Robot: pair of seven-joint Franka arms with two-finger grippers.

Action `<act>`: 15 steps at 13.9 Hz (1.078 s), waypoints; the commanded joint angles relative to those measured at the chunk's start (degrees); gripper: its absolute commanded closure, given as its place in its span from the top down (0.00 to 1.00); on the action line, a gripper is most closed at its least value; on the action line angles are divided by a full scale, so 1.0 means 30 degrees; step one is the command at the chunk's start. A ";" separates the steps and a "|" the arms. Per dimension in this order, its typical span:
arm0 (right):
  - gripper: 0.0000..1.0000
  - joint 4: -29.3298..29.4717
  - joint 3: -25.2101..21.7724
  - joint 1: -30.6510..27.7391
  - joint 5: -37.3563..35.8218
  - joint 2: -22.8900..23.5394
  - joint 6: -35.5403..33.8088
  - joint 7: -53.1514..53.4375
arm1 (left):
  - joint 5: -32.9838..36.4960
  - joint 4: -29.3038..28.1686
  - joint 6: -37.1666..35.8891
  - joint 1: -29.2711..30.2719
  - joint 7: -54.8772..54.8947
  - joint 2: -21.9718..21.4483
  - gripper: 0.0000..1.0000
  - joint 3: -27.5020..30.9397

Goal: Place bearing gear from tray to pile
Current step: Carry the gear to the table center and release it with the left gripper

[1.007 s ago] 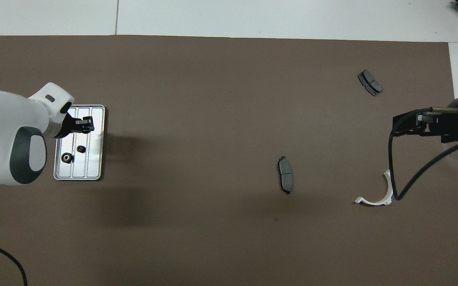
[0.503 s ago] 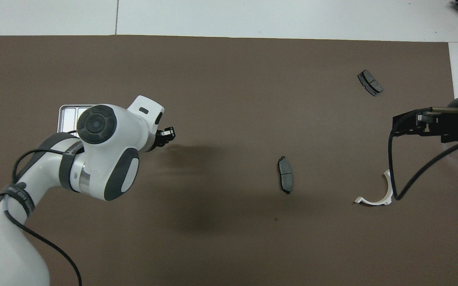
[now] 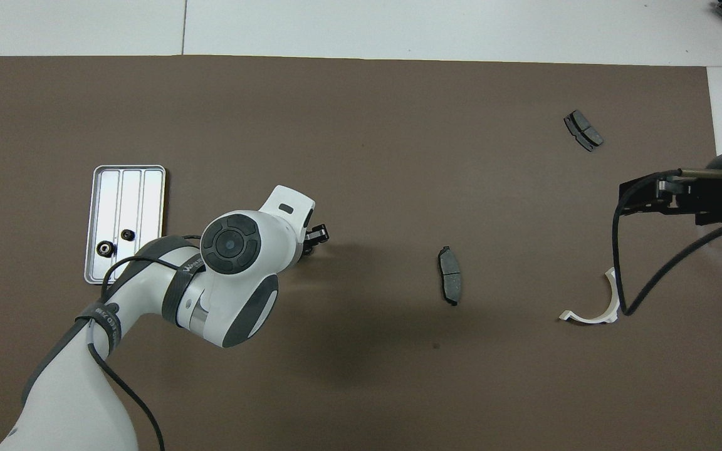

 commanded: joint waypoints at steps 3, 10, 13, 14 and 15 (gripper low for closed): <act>1.00 -0.0309 -0.0122 -0.0171 0.0607 -0.0435 -0.0121 -0.0701 | -0.0019 0.1365 -0.0935 0.2153 0.0803 -0.0198 1.00 0.0281; 1.00 -0.2883 0.0405 0.3661 0.0578 -0.0465 0.4268 0.2721 | -0.0106 0.2252 -0.3050 0.9277 1.1224 -0.0169 0.74 0.0252; 1.00 -0.3034 0.0405 0.5828 0.0345 0.0701 0.5353 0.4945 | -0.0107 0.1666 -0.3577 1.0717 1.4250 -0.0344 0.68 0.0281; 1.00 -0.3005 0.0405 0.6646 0.0199 0.1258 0.5880 0.5678 | -0.0107 0.1316 -0.3490 1.0894 1.4721 -0.0432 0.64 0.0281; 1.00 -0.2946 0.0405 0.7235 0.0168 0.1902 0.6436 0.6324 | -0.0107 0.0906 -0.3315 1.0925 1.5044 -0.0462 0.61 0.0281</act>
